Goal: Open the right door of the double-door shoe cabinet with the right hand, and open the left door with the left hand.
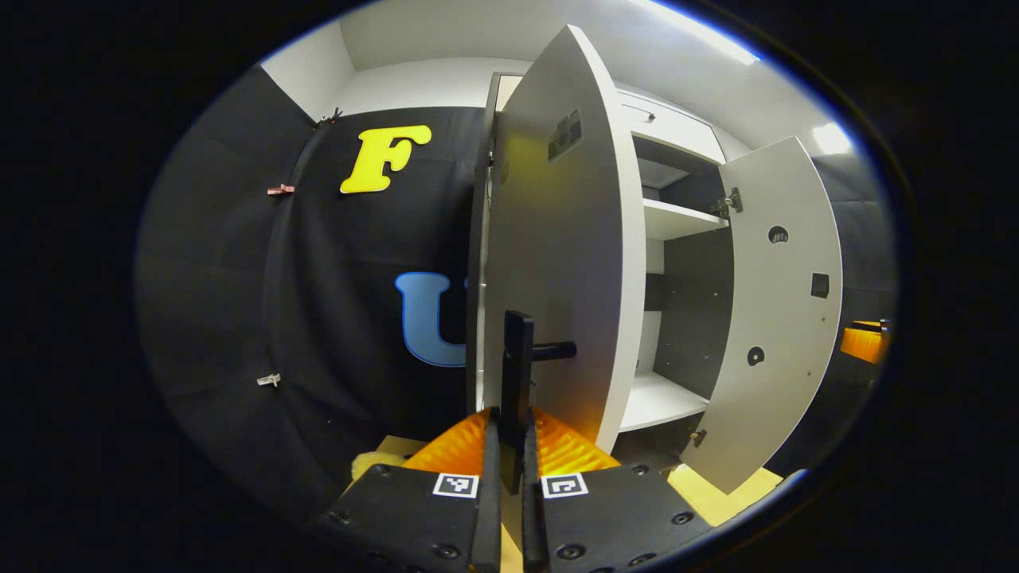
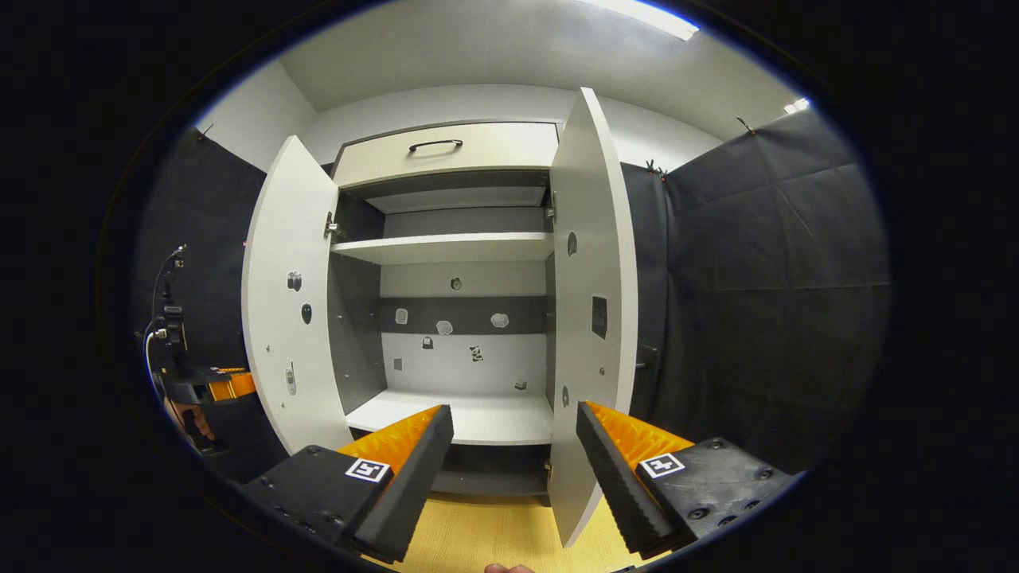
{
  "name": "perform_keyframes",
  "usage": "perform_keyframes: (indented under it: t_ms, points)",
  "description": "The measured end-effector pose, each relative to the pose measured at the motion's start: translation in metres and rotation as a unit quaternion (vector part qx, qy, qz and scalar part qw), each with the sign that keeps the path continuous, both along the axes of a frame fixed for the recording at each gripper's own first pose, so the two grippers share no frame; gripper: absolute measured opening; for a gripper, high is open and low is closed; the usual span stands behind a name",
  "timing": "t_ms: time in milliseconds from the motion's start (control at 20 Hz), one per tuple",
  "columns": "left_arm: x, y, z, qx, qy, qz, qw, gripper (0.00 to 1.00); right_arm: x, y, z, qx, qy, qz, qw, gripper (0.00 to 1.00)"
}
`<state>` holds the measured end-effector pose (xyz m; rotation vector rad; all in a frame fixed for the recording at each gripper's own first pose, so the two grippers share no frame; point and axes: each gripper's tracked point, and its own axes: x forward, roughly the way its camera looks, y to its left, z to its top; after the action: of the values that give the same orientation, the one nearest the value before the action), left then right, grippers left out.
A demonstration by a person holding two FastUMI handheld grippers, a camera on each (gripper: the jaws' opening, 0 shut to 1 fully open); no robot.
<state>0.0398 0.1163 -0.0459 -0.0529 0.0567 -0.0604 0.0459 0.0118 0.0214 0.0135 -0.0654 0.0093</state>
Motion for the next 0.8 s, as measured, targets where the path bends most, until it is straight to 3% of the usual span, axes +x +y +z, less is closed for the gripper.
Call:
perform_keyframes:
  t_ms: [150,300,800]
  points:
    - [0.003,0.019,0.001,-0.006,-0.002,0.019,1.0,0.14,0.0,0.002,-0.002,0.001,0.0,0.004,1.0,0.98]
    - [0.004,0.043,0.001,-0.007,-0.008,0.033,0.999,0.06,0.002,0.004,-0.002,0.002,-0.001,0.005,1.0,0.98]
    - [0.005,0.051,-0.001,-0.026,-0.013,-0.001,1.0,0.05,0.005,0.02,-0.007,-0.003,0.005,0.022,1.0,0.98]
